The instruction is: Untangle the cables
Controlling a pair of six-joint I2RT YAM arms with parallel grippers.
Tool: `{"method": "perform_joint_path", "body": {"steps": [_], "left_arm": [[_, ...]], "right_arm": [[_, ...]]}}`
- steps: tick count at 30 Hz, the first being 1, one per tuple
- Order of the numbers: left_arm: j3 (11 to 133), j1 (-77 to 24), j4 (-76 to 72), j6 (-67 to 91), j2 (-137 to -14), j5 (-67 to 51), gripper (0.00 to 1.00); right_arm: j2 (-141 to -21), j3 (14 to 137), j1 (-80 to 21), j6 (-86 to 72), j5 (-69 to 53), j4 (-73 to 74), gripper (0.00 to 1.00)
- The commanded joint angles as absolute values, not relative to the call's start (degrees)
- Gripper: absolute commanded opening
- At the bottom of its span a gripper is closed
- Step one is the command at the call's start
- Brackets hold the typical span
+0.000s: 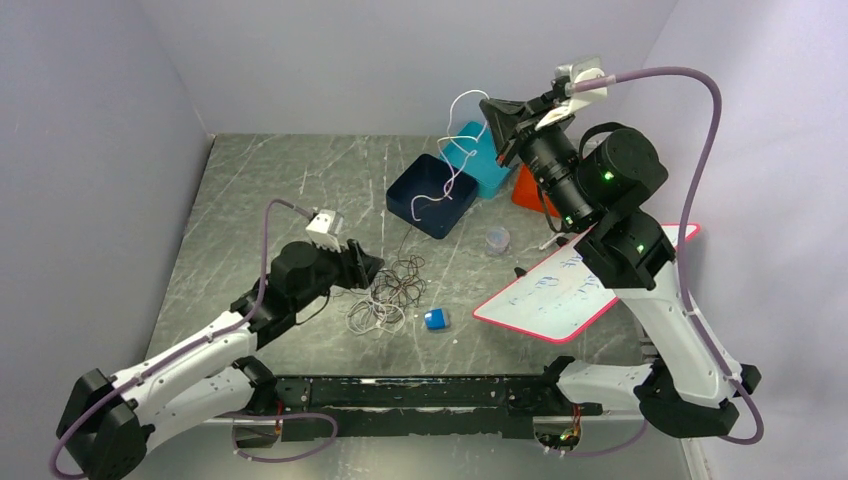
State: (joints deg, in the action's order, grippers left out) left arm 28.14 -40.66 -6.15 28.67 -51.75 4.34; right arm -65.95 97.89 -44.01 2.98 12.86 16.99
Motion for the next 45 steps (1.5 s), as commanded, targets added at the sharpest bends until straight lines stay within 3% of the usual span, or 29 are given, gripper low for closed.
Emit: {"method": "perform_joint_path", "body": {"steps": [1, 18, 25, 32, 45], "left_arm": [[27.9, -40.8, -11.7, 24.5, -49.5, -1.5, 0.71], [39.8, -40.7, -26.8, 16.2, -70.4, -15.3, 0.7], [43.1, -40.0, -27.6, 16.3, -78.5, -14.7, 0.55], [45.1, -39.6, -24.9, 18.5, -82.0, -15.3, 0.08], [25.8, -39.0, -19.0, 34.1, -71.9, -1.2, 0.07]], "right_arm": [[-64.8, 97.8, -44.2, 0.9, 10.8, 14.9, 0.0], [-62.7, 96.6, -44.2, -0.5, 9.9, 15.8, 0.0], [-61.5, 96.2, -44.2, -1.1, 9.9, 16.4, 0.0], [-60.5, 95.6, -44.2, -0.3, 12.2, 16.9, 0.0], [-54.7, 95.5, -44.3, 9.4, 26.7, 15.5, 0.0]]}}
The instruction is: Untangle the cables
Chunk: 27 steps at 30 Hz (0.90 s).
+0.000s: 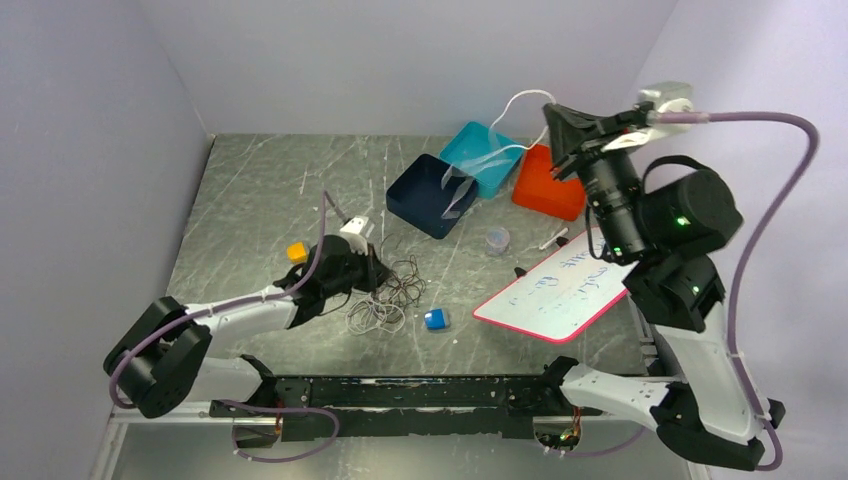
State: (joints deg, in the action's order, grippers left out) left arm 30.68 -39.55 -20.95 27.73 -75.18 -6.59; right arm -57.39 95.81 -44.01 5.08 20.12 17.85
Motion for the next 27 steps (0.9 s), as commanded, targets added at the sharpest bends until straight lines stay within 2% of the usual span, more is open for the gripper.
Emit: {"method": "perform_joint_path", "body": {"steps": [1, 7, 16, 27], "left_arm": [[24.6, -39.0, -18.8, 34.8, -71.2, -0.9, 0.07], [21.5, -39.0, -16.1, 36.1, -68.6, 1.5, 0.07], [25.3, -39.0, -11.7, 32.3, -68.3, 1.5, 0.07], [26.8, -39.0, -8.8, 29.6, -65.1, -0.1, 0.07]], "right_arm": [[-54.3, 95.3, -44.2, 9.9, 27.6, 15.2, 0.0], [-53.7, 94.9, -44.2, 11.1, 29.5, 14.8, 0.0], [-57.4, 93.3, -44.2, 9.5, 29.7, 17.4, 0.0], [-71.8, 93.9, -44.1, 3.8, 29.2, 20.7, 0.0]]}}
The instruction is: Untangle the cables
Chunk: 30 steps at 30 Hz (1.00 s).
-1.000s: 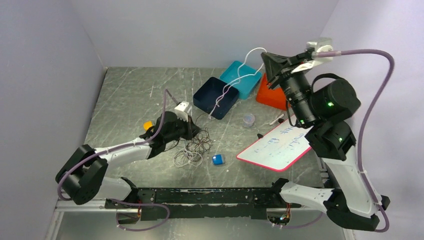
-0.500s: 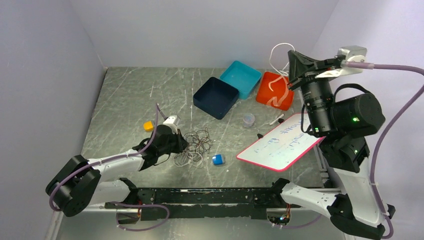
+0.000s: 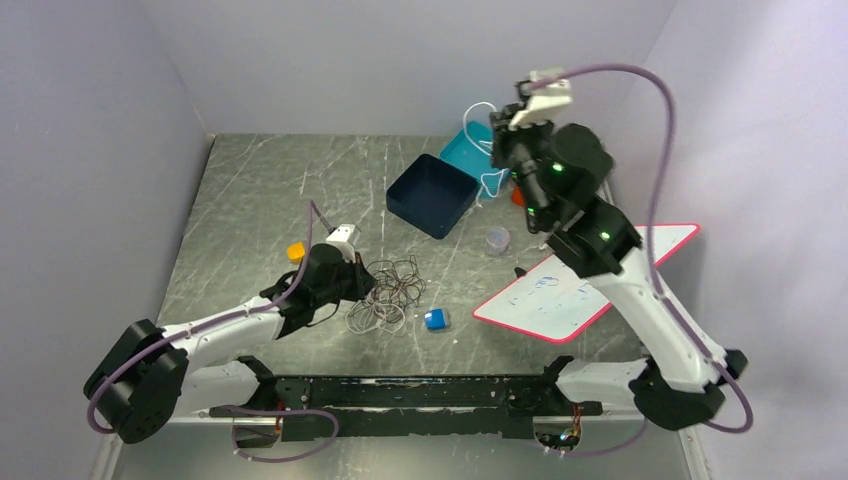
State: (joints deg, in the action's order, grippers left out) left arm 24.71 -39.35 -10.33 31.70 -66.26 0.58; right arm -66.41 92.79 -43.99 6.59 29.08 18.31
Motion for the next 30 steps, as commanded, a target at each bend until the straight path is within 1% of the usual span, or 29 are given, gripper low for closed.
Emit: {"method": "perform_joint_path", "body": {"steps": [1, 7, 13, 16, 23, 30], "left_arm": [[26.9, -39.0, -8.3, 29.3, -64.9, -0.3, 0.07], [26.1, -39.0, -6.7, 28.5, -62.2, -0.5, 0.07], [26.2, -39.0, -4.1, 27.2, -59.7, -0.1, 0.07], [26.4, -38.9, -3.1, 26.5, -58.8, 0.0, 0.07], [27.0, -38.9, -2.0, 26.1, -58.6, -0.2, 0.07], [27.2, -38.9, -1.9, 26.5, -59.1, -0.4, 0.07]], "right_arm": [[-73.7, 94.6, -44.0, 3.3, 29.2, 21.3, 0.0], [-84.2, 98.2, -41.6, -0.3, 26.6, 23.8, 0.0], [-91.9, 101.1, -34.5, -5.9, 18.8, 25.1, 0.0], [-95.1, 101.9, -31.8, -7.8, 16.7, 25.1, 0.0], [-102.9, 104.6, -29.2, -6.6, 14.5, 25.9, 0.0], [-107.4, 106.2, -28.5, -6.3, 10.1, 26.8, 0.0]]}}
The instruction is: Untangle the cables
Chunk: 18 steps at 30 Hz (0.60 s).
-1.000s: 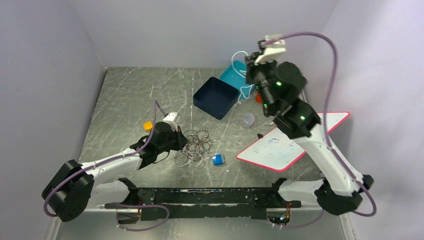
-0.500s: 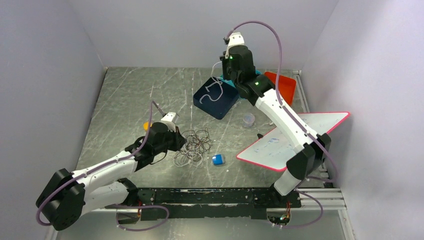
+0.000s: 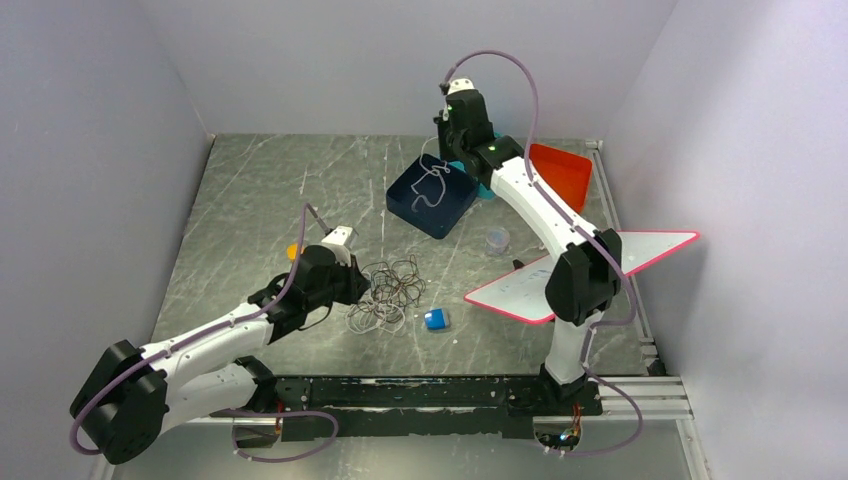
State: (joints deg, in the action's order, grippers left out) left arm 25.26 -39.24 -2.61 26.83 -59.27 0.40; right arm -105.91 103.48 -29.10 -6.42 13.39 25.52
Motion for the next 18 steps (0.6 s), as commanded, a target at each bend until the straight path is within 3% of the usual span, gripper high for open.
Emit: {"method": "perform_joint_path", "body": {"steps": [1, 6, 10, 15, 18], "left_arm": [[27.2, -38.9, -1.9, 26.6, -59.2, -0.4, 0.07], [27.2, -38.9, -1.6, 26.8, -59.3, -0.3, 0.07], [27.3, -38.9, -0.9, 27.0, -58.6, 0.0, 0.07], [27.4, -38.9, -0.3, 26.9, -58.2, 0.3, 0.07], [27.8, -38.9, -0.2, 26.9, -58.6, 0.2, 0.07]], "right_arm": [[-107.9, 106.5, -28.5, -6.2, 9.9, 27.1, 0.0], [-109.7, 107.0, -28.6, -5.9, 10.8, 28.2, 0.04], [-110.2, 106.7, -28.5, -5.7, 12.2, 28.7, 0.18], [-109.6, 106.3, -28.5, -5.7, 12.3, 28.7, 0.45], [-109.5, 106.7, -28.6, -5.7, 12.1, 29.2, 0.52]]}}
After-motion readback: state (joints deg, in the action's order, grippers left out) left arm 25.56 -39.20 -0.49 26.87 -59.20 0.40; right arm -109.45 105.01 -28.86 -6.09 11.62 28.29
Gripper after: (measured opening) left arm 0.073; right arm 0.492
